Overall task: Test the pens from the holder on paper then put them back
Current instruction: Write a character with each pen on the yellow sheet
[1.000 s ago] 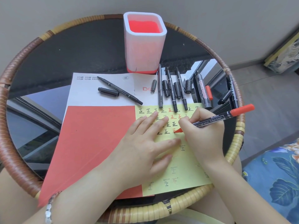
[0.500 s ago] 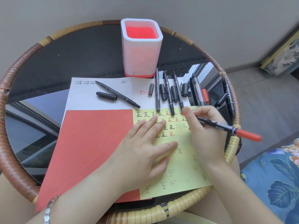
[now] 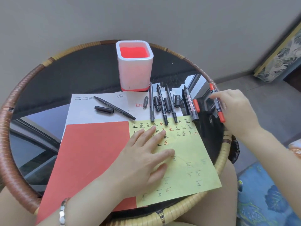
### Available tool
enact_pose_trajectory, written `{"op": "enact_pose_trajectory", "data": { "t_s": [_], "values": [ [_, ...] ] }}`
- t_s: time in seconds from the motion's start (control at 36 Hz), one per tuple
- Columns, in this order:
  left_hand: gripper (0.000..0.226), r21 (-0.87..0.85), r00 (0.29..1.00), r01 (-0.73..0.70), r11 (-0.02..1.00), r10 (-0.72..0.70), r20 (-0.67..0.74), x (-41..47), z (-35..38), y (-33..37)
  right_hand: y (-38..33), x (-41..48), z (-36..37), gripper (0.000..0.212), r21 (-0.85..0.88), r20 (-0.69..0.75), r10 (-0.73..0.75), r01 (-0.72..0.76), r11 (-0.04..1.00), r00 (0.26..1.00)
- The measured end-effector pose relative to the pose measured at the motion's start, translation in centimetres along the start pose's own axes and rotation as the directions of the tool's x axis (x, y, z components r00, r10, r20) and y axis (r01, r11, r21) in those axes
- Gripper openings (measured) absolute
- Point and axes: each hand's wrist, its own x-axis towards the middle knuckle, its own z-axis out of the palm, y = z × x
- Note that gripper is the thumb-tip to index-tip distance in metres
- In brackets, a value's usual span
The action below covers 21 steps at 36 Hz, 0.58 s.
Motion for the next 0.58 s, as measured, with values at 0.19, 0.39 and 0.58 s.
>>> {"op": "enact_pose_trajectory", "data": {
  "t_s": [0.19, 0.39, 0.58],
  "values": [
    [0.034, -0.009, 1.000, 0.009, 1.000, -0.009, -0.006, -0.1, 0.0, 0.0, -0.1, 1.0, 1.4, 0.033, -0.018, 0.019, 0.010, -0.009, 1.000, 1.000],
    [0.033, -0.025, 1.000, 0.004, 1.000, -0.004, -0.017, -0.2, 0.2, -0.2, 1.0, 1.0, -0.4, 0.019, 0.178, 0.021, 0.332, -0.330, 0.927, 0.943],
    [0.034, -0.035, 1.000, 0.003, 0.999, -0.004, -0.016, -0.2, 0.3, -0.1, 1.5, 1.3, -0.9, 0.020, 0.119, 0.198, 0.451, -0.478, 0.870, 0.870]
  ]
}}
